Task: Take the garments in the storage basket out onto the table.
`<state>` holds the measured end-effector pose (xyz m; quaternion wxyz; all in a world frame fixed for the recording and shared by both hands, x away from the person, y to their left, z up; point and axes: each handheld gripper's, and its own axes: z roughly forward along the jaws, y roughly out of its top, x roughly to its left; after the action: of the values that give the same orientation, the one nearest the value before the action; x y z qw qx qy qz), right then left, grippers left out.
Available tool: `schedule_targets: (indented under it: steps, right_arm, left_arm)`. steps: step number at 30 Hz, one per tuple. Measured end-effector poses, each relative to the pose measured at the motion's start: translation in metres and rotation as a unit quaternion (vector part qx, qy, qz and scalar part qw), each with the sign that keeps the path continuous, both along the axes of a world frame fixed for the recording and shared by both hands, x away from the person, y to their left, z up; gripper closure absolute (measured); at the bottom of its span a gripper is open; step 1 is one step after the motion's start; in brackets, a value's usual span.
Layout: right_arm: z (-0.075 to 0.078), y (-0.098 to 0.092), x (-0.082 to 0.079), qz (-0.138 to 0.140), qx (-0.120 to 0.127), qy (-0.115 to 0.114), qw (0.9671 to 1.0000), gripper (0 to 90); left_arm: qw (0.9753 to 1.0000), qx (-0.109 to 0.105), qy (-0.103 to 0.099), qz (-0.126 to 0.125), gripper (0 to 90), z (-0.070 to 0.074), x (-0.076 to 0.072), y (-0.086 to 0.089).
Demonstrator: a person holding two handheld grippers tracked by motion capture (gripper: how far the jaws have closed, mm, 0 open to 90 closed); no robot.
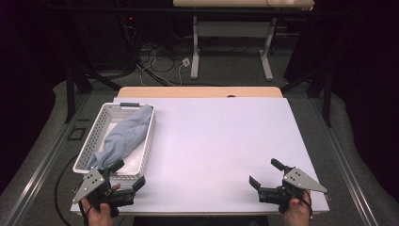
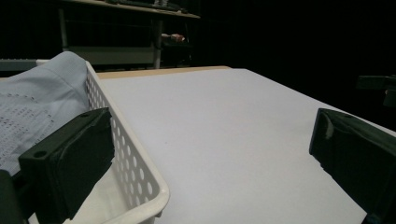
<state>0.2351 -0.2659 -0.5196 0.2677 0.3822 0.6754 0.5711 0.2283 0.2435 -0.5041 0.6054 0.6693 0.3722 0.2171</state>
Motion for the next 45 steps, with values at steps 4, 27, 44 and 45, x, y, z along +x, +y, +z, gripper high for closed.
schedule_targets:
  steps: [4, 27, 44, 45]
  right_arm:
    - [-0.001, -0.001, 0.0, 0.001, -0.006, -0.001, 1.0, 0.0]
    - [-0.003, 0.006, 0.002, 0.005, -0.017, 0.009, 0.9998, 0.0]
    - [-0.005, 0.007, 0.003, 0.009, -0.018, 0.013, 0.9997, 0.0]
    - [-0.005, 0.007, 0.003, 0.01, -0.019, 0.013, 0.9997, 0.0]
  left_arm:
    - [1.0, 0.007, -0.002, 0.0, 0.2, 0.002, 0.001, 0.001]
    - [0.9986, 0.033, 0.037, 0.02, 0.2, 0.039, 0.015, 0.006]
    - [0.9967, 0.04, 0.059, 0.038, 0.2, 0.068, 0.044, 0.018]
    - [0.9964, 0.045, 0.061, 0.039, 0.2, 0.072, 0.047, 0.019]
